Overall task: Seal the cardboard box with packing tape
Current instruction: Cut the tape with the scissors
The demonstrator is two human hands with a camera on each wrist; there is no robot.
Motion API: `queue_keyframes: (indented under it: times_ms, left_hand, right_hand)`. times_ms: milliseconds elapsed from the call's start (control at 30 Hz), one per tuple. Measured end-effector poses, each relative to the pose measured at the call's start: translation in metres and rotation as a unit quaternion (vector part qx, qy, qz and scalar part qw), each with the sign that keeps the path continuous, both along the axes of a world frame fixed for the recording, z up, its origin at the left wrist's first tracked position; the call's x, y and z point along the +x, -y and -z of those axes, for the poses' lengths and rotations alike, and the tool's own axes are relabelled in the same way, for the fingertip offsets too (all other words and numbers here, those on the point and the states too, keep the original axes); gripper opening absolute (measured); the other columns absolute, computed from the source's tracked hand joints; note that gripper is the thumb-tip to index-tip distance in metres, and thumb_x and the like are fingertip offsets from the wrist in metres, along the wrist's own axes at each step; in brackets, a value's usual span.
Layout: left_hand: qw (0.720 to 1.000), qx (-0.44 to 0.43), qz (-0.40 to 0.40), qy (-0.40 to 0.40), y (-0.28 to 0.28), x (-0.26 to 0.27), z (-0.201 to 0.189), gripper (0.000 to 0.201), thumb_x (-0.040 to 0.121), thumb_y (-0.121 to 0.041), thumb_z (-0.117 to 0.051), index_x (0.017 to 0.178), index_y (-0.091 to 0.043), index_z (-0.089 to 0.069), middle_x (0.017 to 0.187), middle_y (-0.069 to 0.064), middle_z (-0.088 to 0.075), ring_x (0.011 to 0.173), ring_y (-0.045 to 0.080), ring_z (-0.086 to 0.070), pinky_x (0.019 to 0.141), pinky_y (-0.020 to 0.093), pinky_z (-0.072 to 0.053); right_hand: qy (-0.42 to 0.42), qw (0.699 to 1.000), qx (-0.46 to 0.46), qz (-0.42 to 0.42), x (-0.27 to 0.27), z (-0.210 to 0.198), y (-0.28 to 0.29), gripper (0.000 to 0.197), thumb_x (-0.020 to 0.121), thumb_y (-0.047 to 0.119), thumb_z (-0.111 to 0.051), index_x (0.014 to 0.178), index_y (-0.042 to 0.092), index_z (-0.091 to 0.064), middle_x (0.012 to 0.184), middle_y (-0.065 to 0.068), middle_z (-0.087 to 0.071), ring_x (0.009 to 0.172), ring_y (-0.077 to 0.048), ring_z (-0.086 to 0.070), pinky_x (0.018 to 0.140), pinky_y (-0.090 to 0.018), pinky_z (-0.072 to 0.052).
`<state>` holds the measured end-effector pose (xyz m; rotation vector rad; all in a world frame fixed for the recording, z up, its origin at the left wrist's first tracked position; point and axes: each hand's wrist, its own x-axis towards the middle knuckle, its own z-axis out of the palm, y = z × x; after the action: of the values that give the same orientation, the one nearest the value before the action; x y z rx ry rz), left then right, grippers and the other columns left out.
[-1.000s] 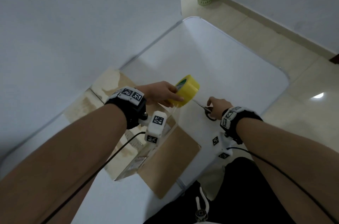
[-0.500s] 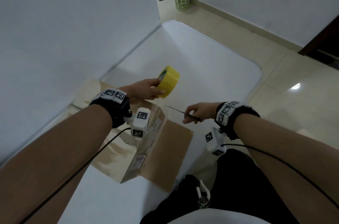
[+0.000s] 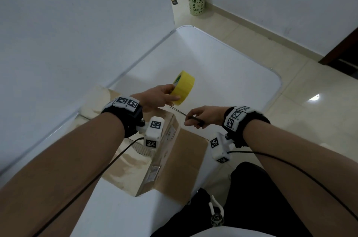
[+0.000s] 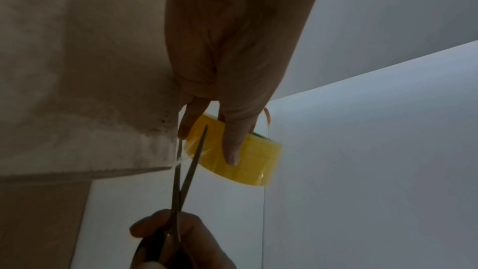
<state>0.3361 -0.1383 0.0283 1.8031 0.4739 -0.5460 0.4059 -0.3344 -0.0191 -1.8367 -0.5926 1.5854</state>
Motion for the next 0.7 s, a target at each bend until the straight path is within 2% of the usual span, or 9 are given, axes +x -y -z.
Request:
queue_keyframes:
  times_ms: [67, 200, 267, 433, 567, 633, 700]
  left_hand:
    - [1.0, 0.0, -0.002, -0.003, -0.001, 0.0, 0.0, 0.032, 0.094, -0.017, -0.06, 0.125, -0.015, -0.055, 0.105, -0.002, -0.061, 0.087, 0.015, -0.058, 0.066, 0.017, -0.046]
    - [1.0, 0.0, 0.005, -0.002, 0.001, 0.0, 0.0, 0.032, 0.094, -0.015, -0.06, 0.125, -0.014, -0.055, 0.106, -0.003, -0.062, 0.087, 0.011, -0.059, 0.066, 0.014, -0.045]
    - [1.0, 0.004, 0.013, -0.005, 0.001, 0.0, 0.0, 0.032, 0.094, -0.015, -0.06, 0.126, -0.014, -0.055, 0.108, -0.002, -0.063, 0.087, 0.011, -0.059, 0.066, 0.014, -0.044]
    - [1.0, 0.005, 0.009, -0.006, 0.0, -0.001, 0.001, 0.036, 0.093, -0.016, -0.062, 0.129, -0.015, -0.055, 0.115, 0.001, -0.062, 0.09, 0.013, -0.059, 0.07, 0.018, -0.043]
    - [1.0, 0.007, 0.008, 0.004, 0.0, -0.001, 0.001, 0.034, 0.093, -0.016, -0.061, 0.127, -0.017, -0.056, 0.113, 0.0, -0.063, 0.09, 0.013, -0.058, 0.07, 0.018, -0.042]
    - [1.0, -0.001, -0.007, 0.004, -0.002, -0.001, 0.002, 0.029, 0.094, -0.019, -0.06, 0.123, -0.019, -0.056, 0.109, -0.001, -0.063, 0.09, 0.014, -0.059, 0.068, 0.018, -0.043]
    - [0.999, -0.015, -0.031, 0.006, -0.004, -0.001, 0.003, 0.025, 0.094, -0.02, -0.06, 0.118, -0.022, -0.057, 0.106, -0.001, -0.063, 0.09, 0.015, -0.058, 0.069, 0.019, -0.043]
  right_hand:
    - [0.03, 0.999, -0.006, -0.014, 0.002, -0.002, -0.001, 0.034, 0.078, 0.044, -0.073, 0.103, 0.022, -0.067, 0.08, 0.0, -0.06, 0.073, -0.013, -0.056, 0.067, -0.024, -0.046]
    - [0.095, 0.994, -0.012, -0.049, 0.007, -0.006, 0.0, 0.026, 0.075, 0.051, -0.074, 0.09, 0.03, -0.067, 0.078, 0.0, -0.062, 0.071, -0.012, -0.058, 0.067, -0.024, -0.047]
    - [0.103, 0.993, -0.008, -0.058, 0.008, -0.009, 0.001, 0.023, 0.076, 0.047, -0.075, 0.086, 0.029, -0.066, 0.075, -0.001, -0.061, 0.068, -0.012, -0.057, 0.07, -0.025, -0.048]
    - [0.108, 0.991, -0.002, -0.077, 0.01, -0.013, -0.001, 0.024, 0.075, 0.046, -0.076, 0.079, 0.026, -0.064, 0.072, -0.004, -0.059, 0.063, -0.014, -0.053, 0.067, -0.027, -0.047]
    - [0.106, 0.99, -0.015, -0.09, 0.012, -0.015, -0.003, 0.026, 0.076, 0.045, -0.075, 0.082, 0.023, -0.062, 0.069, -0.001, -0.058, 0.06, -0.014, -0.052, 0.064, -0.027, -0.045]
    - [0.093, 0.991, -0.035, -0.091, 0.012, -0.016, -0.005, 0.031, 0.077, 0.048, -0.073, 0.087, 0.021, -0.061, 0.067, 0.002, -0.057, 0.06, -0.013, -0.052, 0.058, -0.025, -0.04]
    - [0.098, 0.99, -0.044, -0.091, 0.013, -0.018, -0.006, 0.032, 0.077, 0.05, -0.072, 0.087, 0.022, -0.062, 0.066, 0.003, -0.057, 0.06, -0.013, -0.052, 0.058, -0.025, -0.04]
